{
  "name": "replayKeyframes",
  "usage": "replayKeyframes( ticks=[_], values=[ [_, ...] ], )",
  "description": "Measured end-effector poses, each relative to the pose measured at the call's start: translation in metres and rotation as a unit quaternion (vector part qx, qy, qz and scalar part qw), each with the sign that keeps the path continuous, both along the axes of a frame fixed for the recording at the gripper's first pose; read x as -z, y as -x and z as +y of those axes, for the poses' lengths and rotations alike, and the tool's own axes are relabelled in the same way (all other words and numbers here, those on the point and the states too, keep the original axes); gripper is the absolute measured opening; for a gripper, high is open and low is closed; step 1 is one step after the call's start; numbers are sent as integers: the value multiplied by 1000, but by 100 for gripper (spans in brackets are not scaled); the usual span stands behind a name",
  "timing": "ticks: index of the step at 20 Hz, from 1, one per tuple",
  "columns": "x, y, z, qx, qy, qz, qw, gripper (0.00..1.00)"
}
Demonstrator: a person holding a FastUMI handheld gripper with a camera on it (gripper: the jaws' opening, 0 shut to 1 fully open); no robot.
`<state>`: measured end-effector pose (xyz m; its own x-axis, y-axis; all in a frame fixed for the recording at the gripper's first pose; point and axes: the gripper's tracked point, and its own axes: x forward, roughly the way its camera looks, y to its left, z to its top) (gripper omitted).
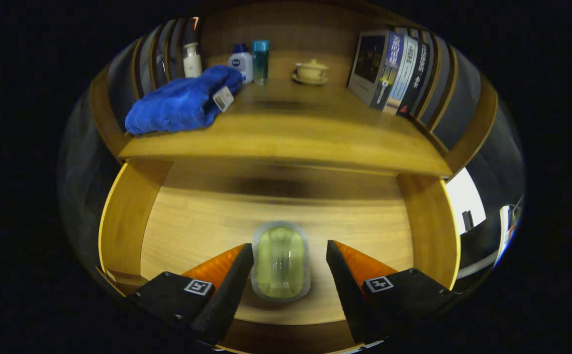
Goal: Pull open the drawer, take out the items inside it, and place them on the countertop above the cabinet.
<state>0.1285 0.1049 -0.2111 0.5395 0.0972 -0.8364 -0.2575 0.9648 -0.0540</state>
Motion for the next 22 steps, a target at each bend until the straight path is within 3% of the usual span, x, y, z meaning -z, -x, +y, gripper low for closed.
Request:
replayKeyframes(
  ticks=[4,6,9,14,22],
  values=[
    [16,5,3,5,-11,41,999,74],
    [22,8,2,11,-11,59,998,60],
    [19,10,1,15,-10,65,998,28],
    [-19,21,4,10,-25,64,998,28],
    [-121,-10,5,1,-18,4,1000,27]
  ],
)
